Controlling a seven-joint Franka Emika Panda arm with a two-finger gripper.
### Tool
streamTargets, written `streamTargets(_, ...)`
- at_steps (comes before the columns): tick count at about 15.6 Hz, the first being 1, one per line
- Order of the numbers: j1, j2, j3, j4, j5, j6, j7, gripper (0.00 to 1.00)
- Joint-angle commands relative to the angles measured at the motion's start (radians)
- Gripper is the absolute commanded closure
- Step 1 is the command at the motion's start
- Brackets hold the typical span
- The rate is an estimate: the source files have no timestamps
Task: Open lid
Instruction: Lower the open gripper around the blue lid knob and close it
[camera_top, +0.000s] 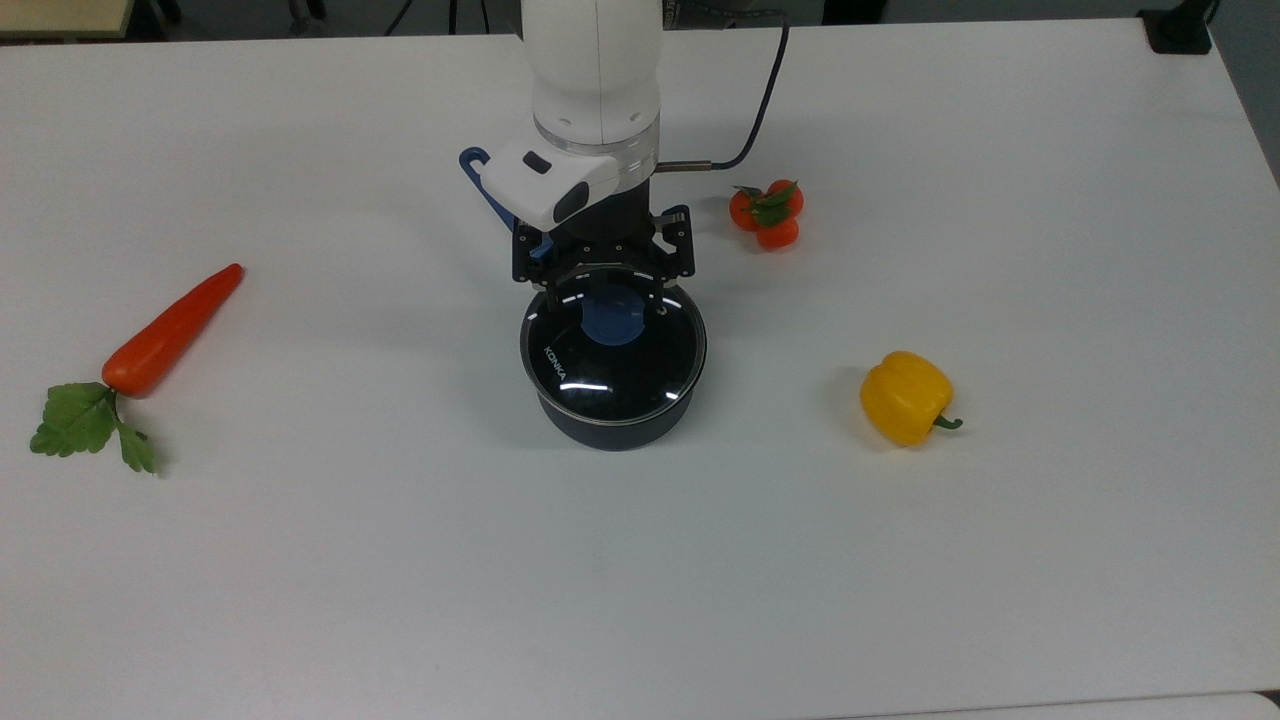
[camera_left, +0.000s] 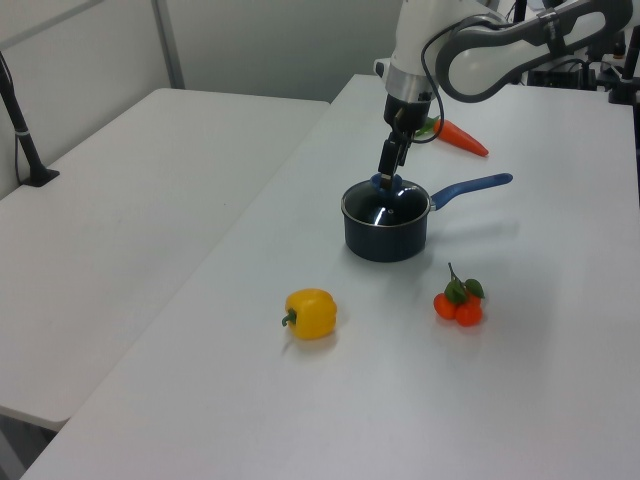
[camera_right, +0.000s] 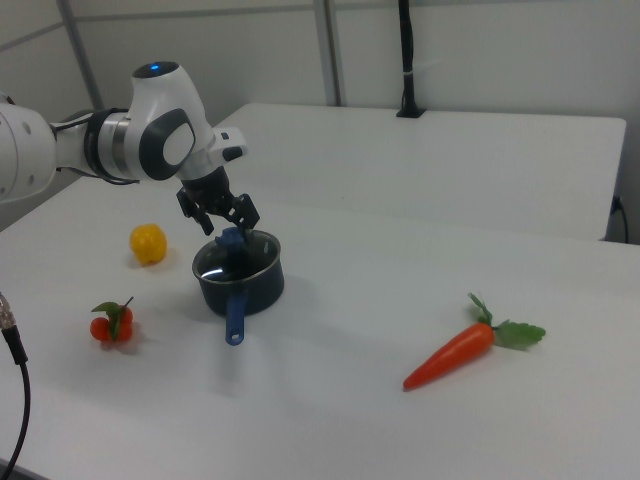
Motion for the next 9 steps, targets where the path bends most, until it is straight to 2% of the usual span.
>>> streamTargets(1, 0.002, -0.019, 0.005, -0.035, 0.015, 0.039, -0.014, 0.10)
streamTargets(3, 0.002, -0.016, 0.005, -0.034, 0.015, 0.042, -0.014, 0.19)
streamTargets(9, 0.002, 0.002, 0.005, -0.032, 0.015, 0.066, 0.042, 0.19)
